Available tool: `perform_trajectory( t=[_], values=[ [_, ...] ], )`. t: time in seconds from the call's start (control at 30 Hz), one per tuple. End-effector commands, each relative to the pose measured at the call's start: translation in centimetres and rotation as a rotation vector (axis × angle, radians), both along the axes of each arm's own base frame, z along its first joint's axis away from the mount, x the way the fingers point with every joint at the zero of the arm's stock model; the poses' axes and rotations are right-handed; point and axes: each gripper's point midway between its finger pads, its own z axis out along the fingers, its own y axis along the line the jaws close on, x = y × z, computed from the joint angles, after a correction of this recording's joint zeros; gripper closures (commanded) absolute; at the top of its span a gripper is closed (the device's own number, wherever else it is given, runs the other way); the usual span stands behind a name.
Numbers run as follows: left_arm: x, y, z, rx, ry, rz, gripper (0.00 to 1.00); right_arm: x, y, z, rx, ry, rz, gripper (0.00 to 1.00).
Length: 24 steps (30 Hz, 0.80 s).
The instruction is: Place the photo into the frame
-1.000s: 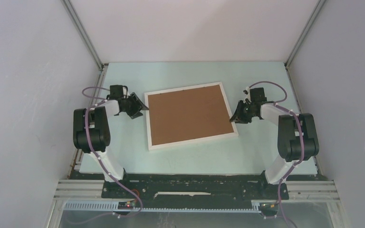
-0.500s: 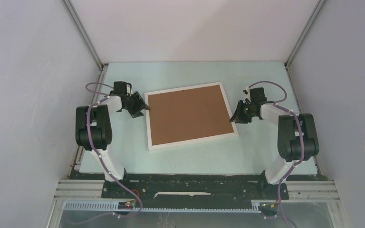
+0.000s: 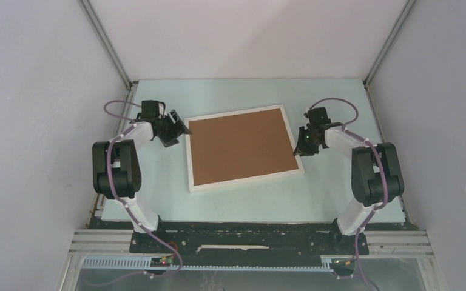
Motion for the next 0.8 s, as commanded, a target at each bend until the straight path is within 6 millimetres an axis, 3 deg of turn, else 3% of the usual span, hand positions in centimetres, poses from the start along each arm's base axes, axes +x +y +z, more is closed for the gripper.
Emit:
perform_trajectory(
  t=[0.0, 0.13, 0.2, 0.27, 0.33, 0.47, 0.77],
  values=[
    [0.1, 0.4, 3.2, 0.057, -0.076, -0.009, 0.28, -2.9, -4.9, -1.0, -0.261, 0.1, -0.069, 1.0],
    [-0.3, 0.5, 2.9, 0.149, -0.043, -0.031, 0.4, -3.8, -6.5, -1.0, -0.234, 0.106, -0.103, 1.0],
    [-0.3, -0.9, 2.6, 0.155, -0.022, -0.066, 0.46, -3.6, -6.0, -1.2, -0.189, 0.103, -0.083, 1.0],
    [0.0, -1.7, 2.3, 0.147, -0.016, -0.087, 0.48, -3.4, -6.1, -1.4, -0.186, 0.109, -0.084, 1.0],
    [0.2, -1.5, 2.2, 0.186, -0.012, -0.086, 0.47, -3.3, -7.7, -1.9, -0.244, 0.125, -0.121, 1.0],
    [1.0, -2.6, 2.0, 0.156, -0.006, -0.113, 0.42, -2.9, -9.0, -2.1, -0.244, 0.128, -0.166, 1.0],
    [2.5, -4.1, 0.8, 0.139, 0.009, -0.139, 0.51, -2.3, -8.8, -2.3, -0.231, 0.121, -0.161, 1.0]
  ],
)
